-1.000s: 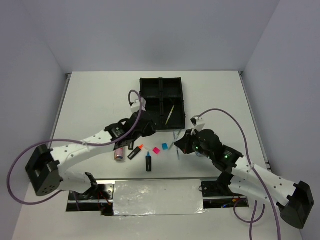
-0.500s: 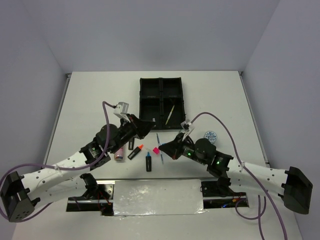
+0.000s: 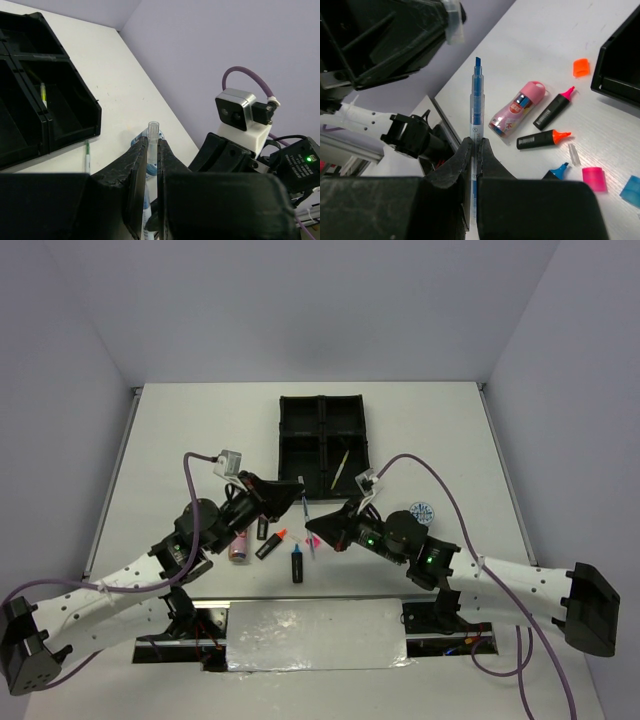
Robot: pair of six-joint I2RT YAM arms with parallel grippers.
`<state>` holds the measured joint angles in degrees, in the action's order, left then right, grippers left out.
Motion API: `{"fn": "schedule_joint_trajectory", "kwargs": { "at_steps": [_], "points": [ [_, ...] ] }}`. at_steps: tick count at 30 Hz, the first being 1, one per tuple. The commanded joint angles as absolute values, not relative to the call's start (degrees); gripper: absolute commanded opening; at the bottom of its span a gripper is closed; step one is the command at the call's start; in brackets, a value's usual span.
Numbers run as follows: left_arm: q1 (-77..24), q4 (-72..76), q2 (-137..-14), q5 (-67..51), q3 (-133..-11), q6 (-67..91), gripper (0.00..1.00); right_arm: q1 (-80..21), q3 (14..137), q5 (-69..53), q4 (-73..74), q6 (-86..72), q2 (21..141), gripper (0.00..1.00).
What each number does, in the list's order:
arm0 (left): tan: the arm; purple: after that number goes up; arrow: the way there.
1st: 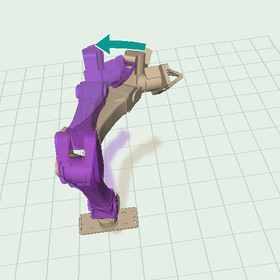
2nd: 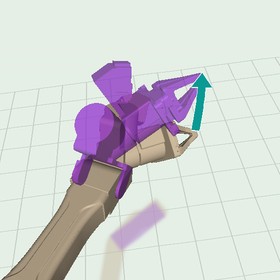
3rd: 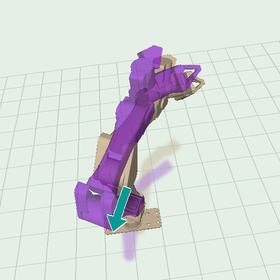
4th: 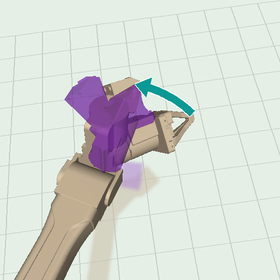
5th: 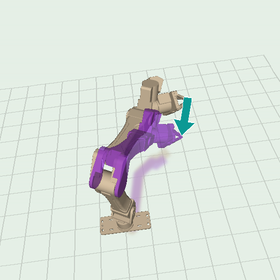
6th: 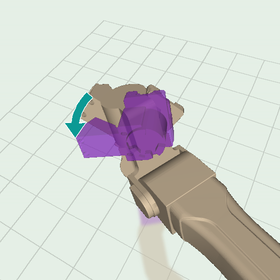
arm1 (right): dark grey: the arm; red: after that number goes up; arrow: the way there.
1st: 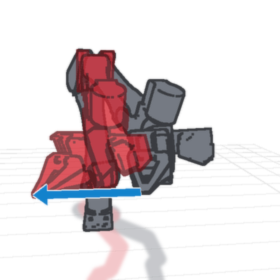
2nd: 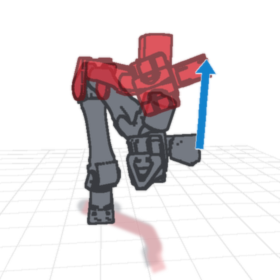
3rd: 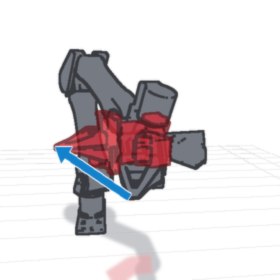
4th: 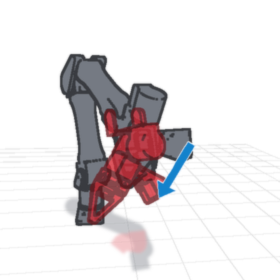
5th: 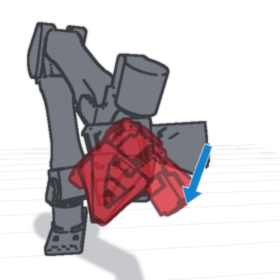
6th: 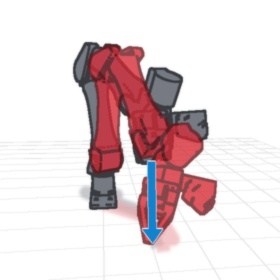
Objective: Sort the stationery into containers
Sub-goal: Close the pen cap on the pen.
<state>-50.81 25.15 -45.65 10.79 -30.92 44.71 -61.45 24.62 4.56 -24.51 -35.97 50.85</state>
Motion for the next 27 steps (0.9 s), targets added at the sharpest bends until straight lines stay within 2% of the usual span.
{"fn": "schedule_joint_trajectory", "kwargs": {
  "at_steps": [1,27],
  "points": [
    [-50.80,28.92,-44.82,12.04,-30.50,43.24,0.00,-62.66,27.77,5.71,-27.16,-34.45,50.54,0.00],
    [-50.71,30.85,-46.49,11.43,-29.88,44.21,0.00,-63.46,28.65,8.35,-24.79,-33.31,49.22,0.00]
  ]
}}
